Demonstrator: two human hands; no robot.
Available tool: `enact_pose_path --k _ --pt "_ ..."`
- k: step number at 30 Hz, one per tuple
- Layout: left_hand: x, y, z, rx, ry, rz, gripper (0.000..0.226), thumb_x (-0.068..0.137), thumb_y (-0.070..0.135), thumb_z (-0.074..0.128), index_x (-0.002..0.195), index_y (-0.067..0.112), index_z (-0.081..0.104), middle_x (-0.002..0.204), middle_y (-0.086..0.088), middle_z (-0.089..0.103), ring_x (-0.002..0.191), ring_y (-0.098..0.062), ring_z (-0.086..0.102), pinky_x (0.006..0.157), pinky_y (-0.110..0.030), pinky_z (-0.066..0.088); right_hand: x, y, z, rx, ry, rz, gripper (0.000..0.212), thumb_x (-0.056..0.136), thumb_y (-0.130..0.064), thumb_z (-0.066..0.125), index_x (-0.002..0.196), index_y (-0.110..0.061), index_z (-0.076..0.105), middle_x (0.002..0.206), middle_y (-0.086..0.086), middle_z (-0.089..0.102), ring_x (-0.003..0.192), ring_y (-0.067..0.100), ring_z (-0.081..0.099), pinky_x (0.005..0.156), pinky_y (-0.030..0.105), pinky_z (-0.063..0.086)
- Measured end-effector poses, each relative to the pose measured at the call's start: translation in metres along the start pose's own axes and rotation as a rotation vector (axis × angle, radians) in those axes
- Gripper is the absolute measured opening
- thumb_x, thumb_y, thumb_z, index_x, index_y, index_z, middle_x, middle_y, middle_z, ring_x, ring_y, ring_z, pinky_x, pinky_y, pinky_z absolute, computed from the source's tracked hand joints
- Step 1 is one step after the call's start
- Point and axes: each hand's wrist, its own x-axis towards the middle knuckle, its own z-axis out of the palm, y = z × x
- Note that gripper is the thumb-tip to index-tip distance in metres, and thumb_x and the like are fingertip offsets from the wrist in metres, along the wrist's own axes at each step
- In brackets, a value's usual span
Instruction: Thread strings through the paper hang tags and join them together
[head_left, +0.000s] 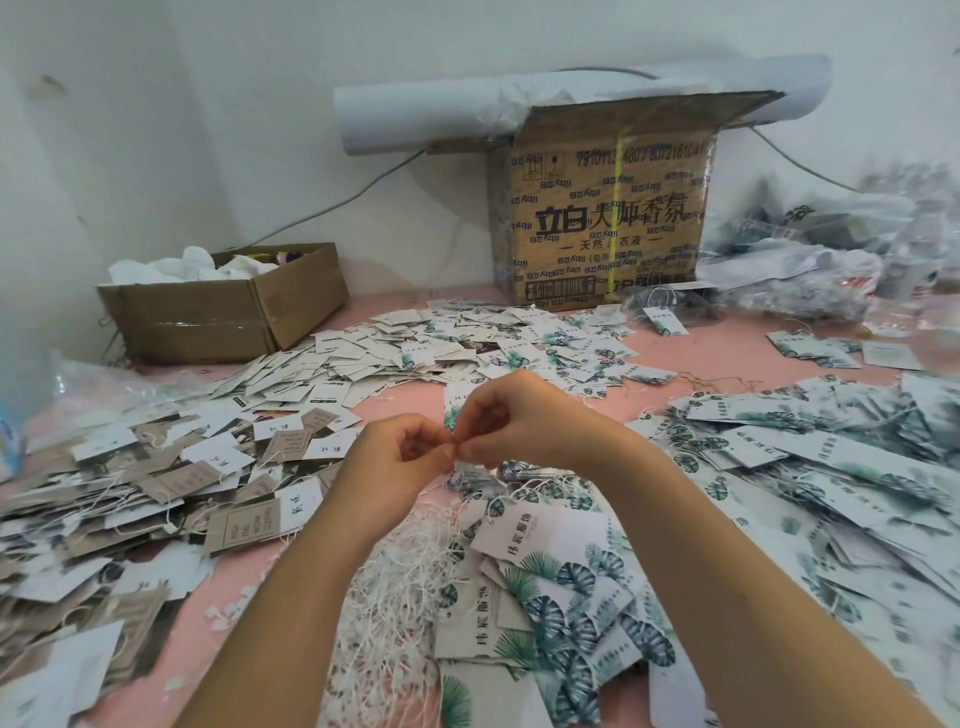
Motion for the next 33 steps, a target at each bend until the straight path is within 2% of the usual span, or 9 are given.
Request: enact_pose_path --k 5,9,11,16,21,26,29,31,33 --pt "0.0 0.001 -0.001 0.023 -0.006 -0.009 0.009 0.084 0.01 0.067 0.079 0.018 0.066 0.079 -0.006 0.07 0.077 -0.018 0.063 0.074 -0.03 0.048 -0.001 0.0 -0.002 0.032 0.005 0.017 0.013 0.082 0.004 0.064 0.077 -0.007 0.067 0.063 0.001 0.064 0.053 0.009 0.059 0.06 0.02 0.055" --pt "0.0 -0.001 0.001 0.071 0.0 0.005 0.006 0.083 0.022 0.069 0.084 0.022 0.063 0.083 0.007 0.065 0.077 -0.009 0.057 0.067 -0.023 0.043 0.0 -0.002 0.002 -0.079 0.074 -0.04 0.015 0.078 0.006 0.065 0.08 -0.009 0.069 0.072 0.008 0.068 0.061 0.011 0.059 0.065 0.027 0.054" --pt "0.0 -0.003 0.002 0.093 -0.001 0.026 0.012 0.083 0.032 0.067 0.091 0.024 0.061 0.088 0.012 0.063 0.086 -0.004 0.057 0.069 -0.023 0.041 0.001 -0.004 0.002 -0.091 0.112 -0.071 0.021 0.076 0.005 0.064 0.077 -0.015 0.067 0.072 0.002 0.067 0.065 0.01 0.059 0.069 0.027 0.053" --pt "0.001 -0.004 0.005 0.078 0.032 0.078 0.02 0.093 0.021 0.056 0.075 0.02 0.065 0.072 0.002 0.068 0.075 -0.025 0.058 0.072 -0.033 0.042 0.001 -0.004 -0.001 0.003 0.286 -0.08 0.03 0.079 0.006 0.061 0.068 -0.022 0.06 0.069 -0.005 0.062 0.068 0.012 0.059 0.069 0.027 0.053" --pt "0.001 -0.005 0.0 0.06 0.011 0.047 0.021 0.094 0.018 0.053 0.076 0.018 0.065 0.059 0.013 0.064 0.061 0.002 0.055 0.062 -0.013 0.041 -0.003 -0.001 -0.018 0.284 0.618 0.023 0.028 0.084 0.007 0.053 0.073 -0.018 0.057 0.073 0.001 0.06 0.066 0.013 0.056 0.067 0.027 0.053" --pt "0.002 -0.008 0.001 0.081 0.006 0.006 0.022 0.094 0.018 0.053 0.076 0.019 0.065 0.068 0.005 0.062 0.067 -0.01 0.053 0.068 -0.026 0.042 -0.005 0.01 -0.037 1.044 0.799 0.132 0.019 0.089 0.01 0.046 0.081 -0.006 0.052 0.078 0.012 0.057 0.071 0.023 0.064 0.069 0.033 0.058" --pt "0.002 -0.008 0.001 0.104 -0.017 -0.001 0.021 0.095 0.018 0.053 0.077 0.02 0.065 0.069 0.003 0.061 0.066 -0.011 0.051 0.068 -0.028 0.041 -0.004 0.015 -0.038 1.363 0.794 0.153 0.017 0.092 0.009 0.041 0.086 -0.005 0.049 0.079 0.015 0.053 0.066 0.023 0.061 0.056 0.028 0.057" --pt "0.002 -0.008 0.002 0.117 -0.018 -0.003 0.021 0.095 0.018 0.052 0.078 0.021 0.065 0.068 0.004 0.06 0.065 -0.011 0.051 0.068 -0.028 0.041 -0.003 0.016 -0.036 1.344 0.771 0.187 0.02 0.091 0.009 0.036 0.086 -0.005 0.049 0.073 0.009 0.047 0.057 0.015 0.05 0.045 0.021 0.047" --pt "0.002 -0.008 0.002 0.113 -0.003 0.003 0.022 0.095 0.016 0.052 0.079 0.021 0.065 0.067 0.006 0.06 0.063 -0.006 0.052 0.065 -0.023 0.041 -0.002 0.017 -0.032 1.03 0.673 0.194 0.022 0.089 0.008 0.037 0.083 -0.007 0.052 0.068 0.003 0.044 0.052 0.01 0.041 0.042 0.018 0.037"
